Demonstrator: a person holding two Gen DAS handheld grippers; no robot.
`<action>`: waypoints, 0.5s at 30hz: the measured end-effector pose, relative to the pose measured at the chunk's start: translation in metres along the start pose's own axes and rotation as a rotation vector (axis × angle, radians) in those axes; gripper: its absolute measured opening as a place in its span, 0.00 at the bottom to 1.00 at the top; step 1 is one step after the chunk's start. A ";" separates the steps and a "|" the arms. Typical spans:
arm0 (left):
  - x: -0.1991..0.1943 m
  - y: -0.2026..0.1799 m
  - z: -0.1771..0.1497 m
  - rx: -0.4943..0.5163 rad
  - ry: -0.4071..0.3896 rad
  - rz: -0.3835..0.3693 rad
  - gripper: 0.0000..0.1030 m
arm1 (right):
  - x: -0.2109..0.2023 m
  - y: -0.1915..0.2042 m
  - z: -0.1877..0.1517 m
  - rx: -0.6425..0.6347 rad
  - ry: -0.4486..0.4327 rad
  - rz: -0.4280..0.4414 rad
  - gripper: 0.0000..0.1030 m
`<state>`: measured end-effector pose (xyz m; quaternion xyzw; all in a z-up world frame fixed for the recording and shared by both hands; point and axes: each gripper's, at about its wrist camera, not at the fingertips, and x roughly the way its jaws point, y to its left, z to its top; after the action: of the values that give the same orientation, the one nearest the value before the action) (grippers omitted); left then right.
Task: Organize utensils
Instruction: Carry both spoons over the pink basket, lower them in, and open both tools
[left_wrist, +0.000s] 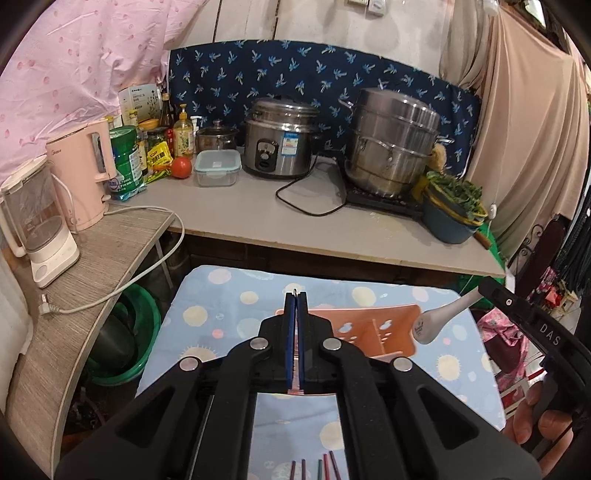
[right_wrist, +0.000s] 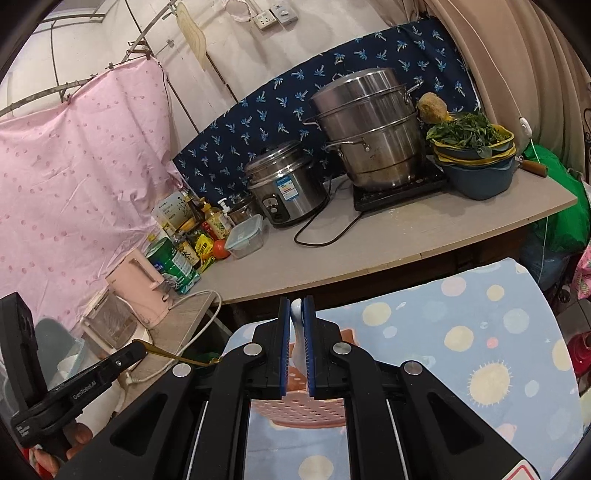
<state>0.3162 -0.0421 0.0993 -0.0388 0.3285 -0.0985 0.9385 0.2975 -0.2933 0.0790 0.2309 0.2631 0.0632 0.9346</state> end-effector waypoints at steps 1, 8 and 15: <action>0.005 0.000 -0.001 0.004 0.007 0.008 0.01 | 0.007 -0.002 -0.002 0.001 0.013 -0.008 0.07; 0.040 0.003 -0.010 0.003 0.049 0.035 0.01 | 0.048 -0.019 -0.019 0.018 0.086 -0.033 0.07; 0.059 0.005 -0.016 0.008 0.060 0.058 0.01 | 0.062 -0.022 -0.025 -0.007 0.097 -0.043 0.09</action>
<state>0.3517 -0.0499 0.0504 -0.0222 0.3573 -0.0736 0.9308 0.3374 -0.2877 0.0208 0.2184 0.3129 0.0550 0.9227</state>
